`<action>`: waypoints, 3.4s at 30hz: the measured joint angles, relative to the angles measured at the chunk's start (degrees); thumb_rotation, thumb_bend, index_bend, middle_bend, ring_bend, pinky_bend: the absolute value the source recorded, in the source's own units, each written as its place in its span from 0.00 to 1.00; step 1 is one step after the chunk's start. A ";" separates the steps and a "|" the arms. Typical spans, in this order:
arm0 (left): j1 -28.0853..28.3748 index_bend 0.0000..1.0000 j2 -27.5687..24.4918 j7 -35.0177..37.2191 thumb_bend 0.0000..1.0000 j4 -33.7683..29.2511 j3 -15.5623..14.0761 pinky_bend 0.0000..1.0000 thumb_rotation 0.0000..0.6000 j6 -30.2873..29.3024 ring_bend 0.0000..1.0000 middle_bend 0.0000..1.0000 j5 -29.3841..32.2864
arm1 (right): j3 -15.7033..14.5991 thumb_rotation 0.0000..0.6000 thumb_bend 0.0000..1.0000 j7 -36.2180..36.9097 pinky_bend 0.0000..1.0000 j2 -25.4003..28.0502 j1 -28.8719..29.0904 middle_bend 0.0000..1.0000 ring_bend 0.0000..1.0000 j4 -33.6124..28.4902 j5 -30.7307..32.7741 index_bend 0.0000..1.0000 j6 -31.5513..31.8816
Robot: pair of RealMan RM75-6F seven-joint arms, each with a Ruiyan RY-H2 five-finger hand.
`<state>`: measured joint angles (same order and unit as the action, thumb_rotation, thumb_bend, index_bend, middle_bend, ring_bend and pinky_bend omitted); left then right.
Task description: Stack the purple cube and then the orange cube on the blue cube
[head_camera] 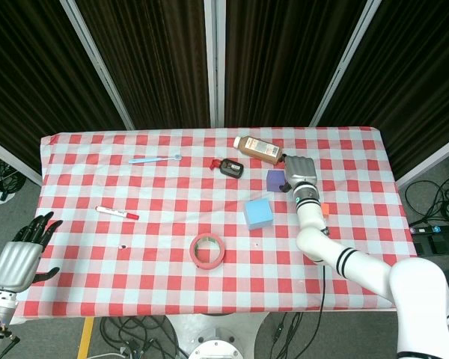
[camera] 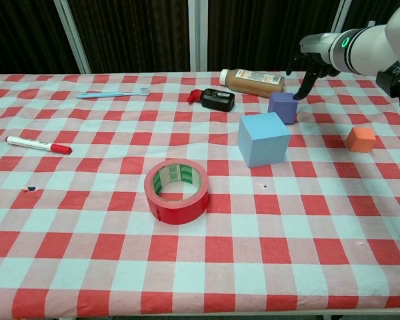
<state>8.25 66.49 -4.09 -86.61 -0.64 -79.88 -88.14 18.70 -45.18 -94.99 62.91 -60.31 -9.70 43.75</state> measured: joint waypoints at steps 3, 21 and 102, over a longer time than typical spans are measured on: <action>0.13 0.16 0.14 0.21 0.16 0.28 0.06 0.21 1.00 0.10 0.06 0.12 0.03 | -0.22 1.00 0.16 -0.43 0.95 -1.53 0.84 1.00 1.00 2.24 1.42 0.26 -0.10; 0.21 0.16 1.08 3.66 0.16 3.40 0.28 0.21 1.00 -1.05 0.06 0.12 -0.75 | -1.40 1.00 0.16 -3.67 0.95 -6.89 2.61 1.00 1.00 11.67 4.64 0.26 -3.88; 1.12 0.16 -1.19 8.24 0.16 2.10 -0.12 0.21 1.00 1.38 0.06 0.12 0.28 | -3.33 1.00 0.20 -8.21 0.97 11.30 0.30 1.00 1.00 -45.11 1.07 0.53 32.04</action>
<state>9.37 65.30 4.14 -84.51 -0.76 -78.50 -87.86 15.36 -53.39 -83.68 63.21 -105.42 -8.63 75.78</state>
